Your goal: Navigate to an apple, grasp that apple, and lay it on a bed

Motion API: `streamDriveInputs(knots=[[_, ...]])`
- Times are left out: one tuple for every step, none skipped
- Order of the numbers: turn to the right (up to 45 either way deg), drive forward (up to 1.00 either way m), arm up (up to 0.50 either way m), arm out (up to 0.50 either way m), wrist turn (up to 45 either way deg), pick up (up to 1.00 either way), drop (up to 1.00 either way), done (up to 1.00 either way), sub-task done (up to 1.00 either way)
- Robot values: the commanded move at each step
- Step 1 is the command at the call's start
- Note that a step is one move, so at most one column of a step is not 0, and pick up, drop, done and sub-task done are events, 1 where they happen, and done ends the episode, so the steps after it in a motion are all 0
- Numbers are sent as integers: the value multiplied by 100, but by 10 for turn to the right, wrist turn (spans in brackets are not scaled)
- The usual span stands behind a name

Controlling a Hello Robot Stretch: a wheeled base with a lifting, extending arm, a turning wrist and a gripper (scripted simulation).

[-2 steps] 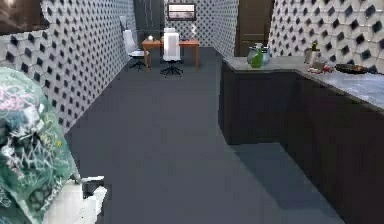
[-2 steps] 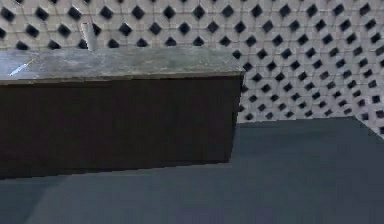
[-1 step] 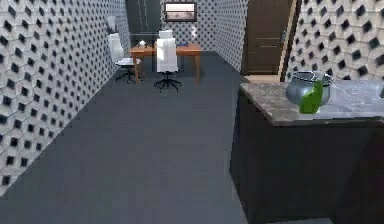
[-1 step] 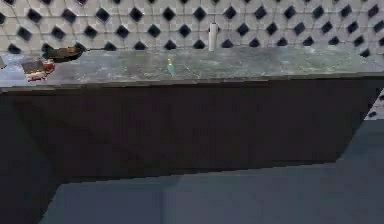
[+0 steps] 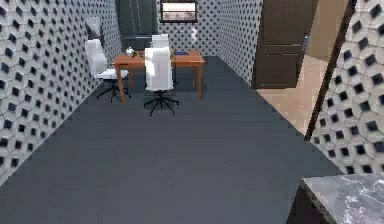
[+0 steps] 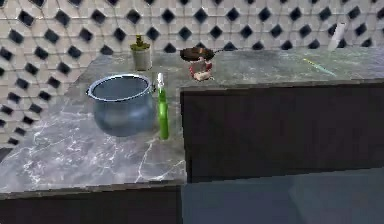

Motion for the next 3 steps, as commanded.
streamDriveInputs(knots=[[0, 100, 0, 0, 0, 0, 0, 0, 0], [0, 100, 0, 0, 0, 0, 0, 0, 0], [0, 70, 0, 0, 0, 0, 0, 0, 0]])
